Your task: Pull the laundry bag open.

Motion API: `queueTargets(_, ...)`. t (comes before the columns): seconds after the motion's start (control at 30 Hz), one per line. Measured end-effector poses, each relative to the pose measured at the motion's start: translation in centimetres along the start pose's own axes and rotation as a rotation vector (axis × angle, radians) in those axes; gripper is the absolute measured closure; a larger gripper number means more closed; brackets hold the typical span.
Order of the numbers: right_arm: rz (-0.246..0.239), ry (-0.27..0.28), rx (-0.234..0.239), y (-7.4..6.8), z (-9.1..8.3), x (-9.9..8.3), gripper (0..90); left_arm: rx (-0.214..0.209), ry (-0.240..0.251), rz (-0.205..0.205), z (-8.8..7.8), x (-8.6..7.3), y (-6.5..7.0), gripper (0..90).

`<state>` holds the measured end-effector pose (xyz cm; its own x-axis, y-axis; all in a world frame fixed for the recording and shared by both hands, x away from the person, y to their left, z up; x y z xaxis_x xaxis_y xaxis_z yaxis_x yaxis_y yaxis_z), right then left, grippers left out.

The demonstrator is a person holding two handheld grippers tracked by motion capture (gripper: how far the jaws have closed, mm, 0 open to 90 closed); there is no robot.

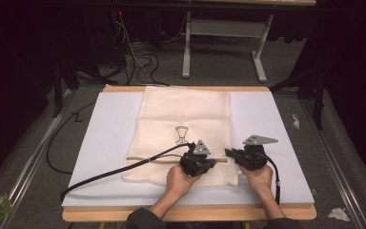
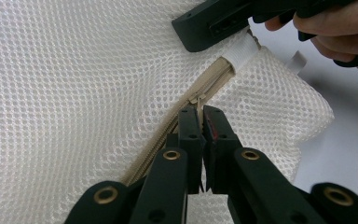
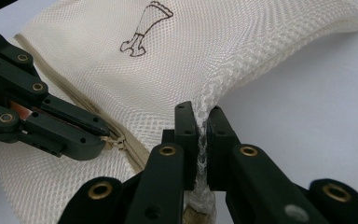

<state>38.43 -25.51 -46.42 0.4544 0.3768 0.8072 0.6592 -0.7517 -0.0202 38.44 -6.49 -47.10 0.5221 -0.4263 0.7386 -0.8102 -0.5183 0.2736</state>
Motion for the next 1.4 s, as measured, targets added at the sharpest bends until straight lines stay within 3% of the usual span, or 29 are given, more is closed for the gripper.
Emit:
queueTargets(0.7,0.011,-0.003,0.001,0.0,0.1,-0.4,87.3,0.015,-0.011,0.002,-0.5,-0.2,-0.5,86.8)
queueTargets(1.4,0.006,0.002,0.002,0.1,0.0,-0.1,87.3,0.023,0.021,-0.009,-1.6,-0.4,-1.1,86.8)
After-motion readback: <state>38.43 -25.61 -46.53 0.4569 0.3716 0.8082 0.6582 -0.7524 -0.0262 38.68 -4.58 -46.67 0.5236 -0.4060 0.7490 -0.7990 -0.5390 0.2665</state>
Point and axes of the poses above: each handheld gripper's, and its own axes: z roughly forward along the jaws, x roughly out of its top, y roughly to its right, the point moved 3 cm from there along z, roughly forward along the jaws, and after that the axes turned 10 degrees about -z, right-handed, at the moved point
